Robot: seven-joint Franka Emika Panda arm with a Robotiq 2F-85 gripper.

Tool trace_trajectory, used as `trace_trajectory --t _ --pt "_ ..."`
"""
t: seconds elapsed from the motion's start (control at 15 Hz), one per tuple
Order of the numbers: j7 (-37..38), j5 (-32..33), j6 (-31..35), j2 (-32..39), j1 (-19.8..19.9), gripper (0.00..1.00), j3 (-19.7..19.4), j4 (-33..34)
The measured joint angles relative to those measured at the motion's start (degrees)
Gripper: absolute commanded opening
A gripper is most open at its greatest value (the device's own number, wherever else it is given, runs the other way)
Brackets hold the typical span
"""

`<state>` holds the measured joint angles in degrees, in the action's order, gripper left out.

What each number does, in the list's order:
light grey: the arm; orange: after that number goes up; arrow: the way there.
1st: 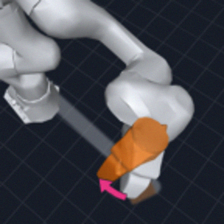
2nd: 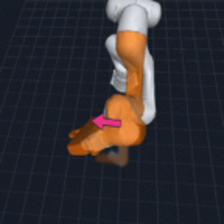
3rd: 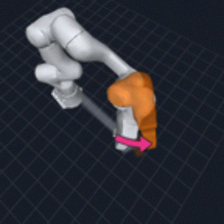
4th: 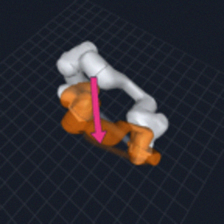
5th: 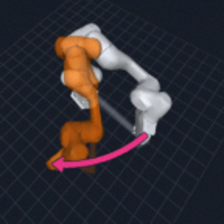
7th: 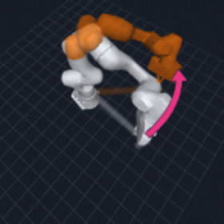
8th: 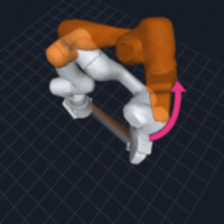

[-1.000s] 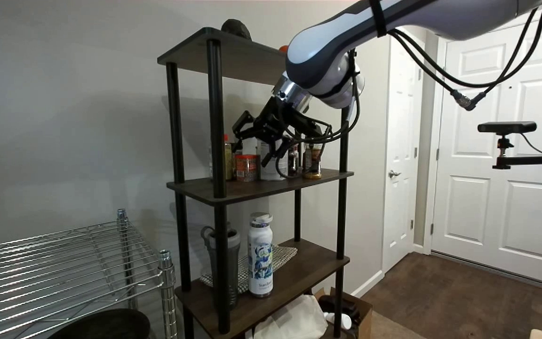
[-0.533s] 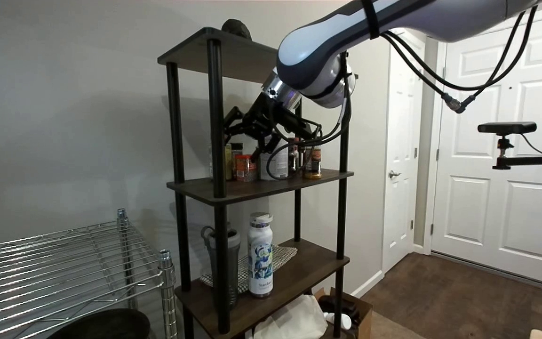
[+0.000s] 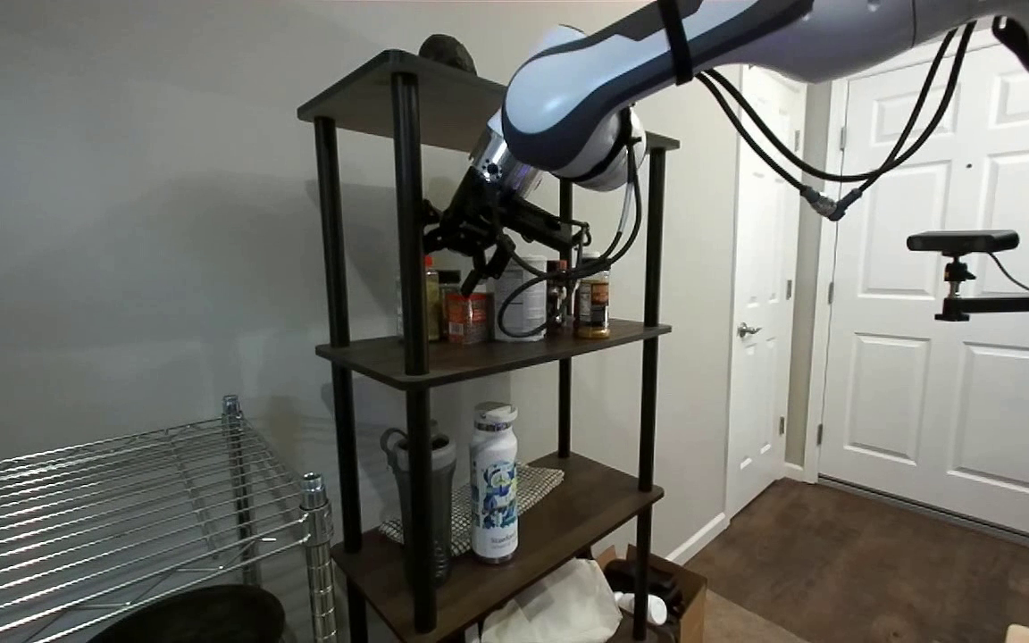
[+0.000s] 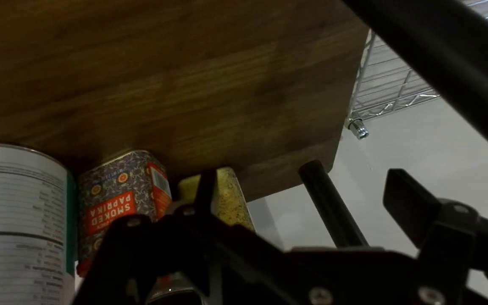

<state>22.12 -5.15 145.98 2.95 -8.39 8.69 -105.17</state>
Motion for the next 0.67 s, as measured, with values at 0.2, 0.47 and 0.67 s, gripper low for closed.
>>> trace_trajectory --t 0.2,0.47,0.67 --pt "2.3 4.3 -4.2 3.1 -0.6 1.00 0.0 4.6" --pt "3.4 6.1 -6.5 7.3 -1.8 1.00 -0.4 10.8" --pt "5.6 6.1 -6.5 9.7 -3.4 1.00 -0.7 13.5"
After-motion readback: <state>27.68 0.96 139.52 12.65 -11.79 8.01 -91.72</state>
